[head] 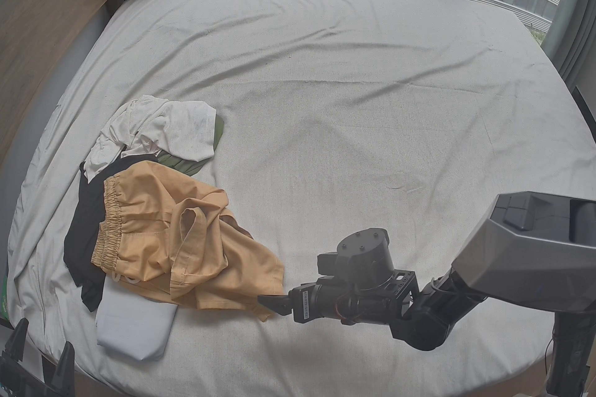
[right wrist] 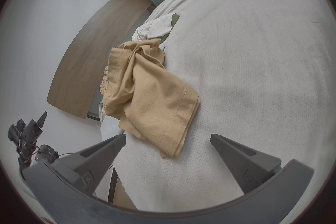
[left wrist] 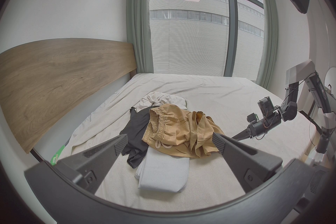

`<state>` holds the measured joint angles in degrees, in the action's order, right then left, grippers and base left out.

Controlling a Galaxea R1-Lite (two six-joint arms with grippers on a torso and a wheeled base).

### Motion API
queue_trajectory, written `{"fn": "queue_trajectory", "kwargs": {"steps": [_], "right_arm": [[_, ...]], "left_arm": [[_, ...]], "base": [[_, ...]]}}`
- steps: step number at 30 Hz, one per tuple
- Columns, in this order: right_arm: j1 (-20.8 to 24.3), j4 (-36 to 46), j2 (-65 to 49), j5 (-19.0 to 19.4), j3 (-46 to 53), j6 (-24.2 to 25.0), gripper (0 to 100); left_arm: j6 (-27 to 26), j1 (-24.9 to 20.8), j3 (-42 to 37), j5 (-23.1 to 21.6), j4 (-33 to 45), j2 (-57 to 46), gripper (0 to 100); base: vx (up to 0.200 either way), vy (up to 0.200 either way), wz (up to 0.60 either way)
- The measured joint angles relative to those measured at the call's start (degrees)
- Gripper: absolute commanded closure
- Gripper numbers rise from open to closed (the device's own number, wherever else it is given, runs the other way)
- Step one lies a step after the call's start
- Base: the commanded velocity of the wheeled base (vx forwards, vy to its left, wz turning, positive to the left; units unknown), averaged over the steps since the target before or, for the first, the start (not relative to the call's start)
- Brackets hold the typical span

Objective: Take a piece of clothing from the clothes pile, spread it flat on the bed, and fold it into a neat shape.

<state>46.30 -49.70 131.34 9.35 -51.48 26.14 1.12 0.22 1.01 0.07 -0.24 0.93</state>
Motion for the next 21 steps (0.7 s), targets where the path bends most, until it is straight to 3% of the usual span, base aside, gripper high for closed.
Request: {"fn": "queue_trajectory", "kwargs": {"steps": [20, 21], "right_arm": [[1.5, -3.0, 5.3, -0.2, -4.0, 0.7, 0], [1.5, -3.1, 5.5, -0.2, -4.1, 0.9, 100]], "left_arm": [[0.0, 0.0, 0.0, 0.0, 0.0, 0.0, 0], [0.0, 0.0, 0.0, 0.0, 0.0, 0.0, 0]], "base": [[0.000, 0.000, 0.00], [0.000, 0.000, 0.00]]}}
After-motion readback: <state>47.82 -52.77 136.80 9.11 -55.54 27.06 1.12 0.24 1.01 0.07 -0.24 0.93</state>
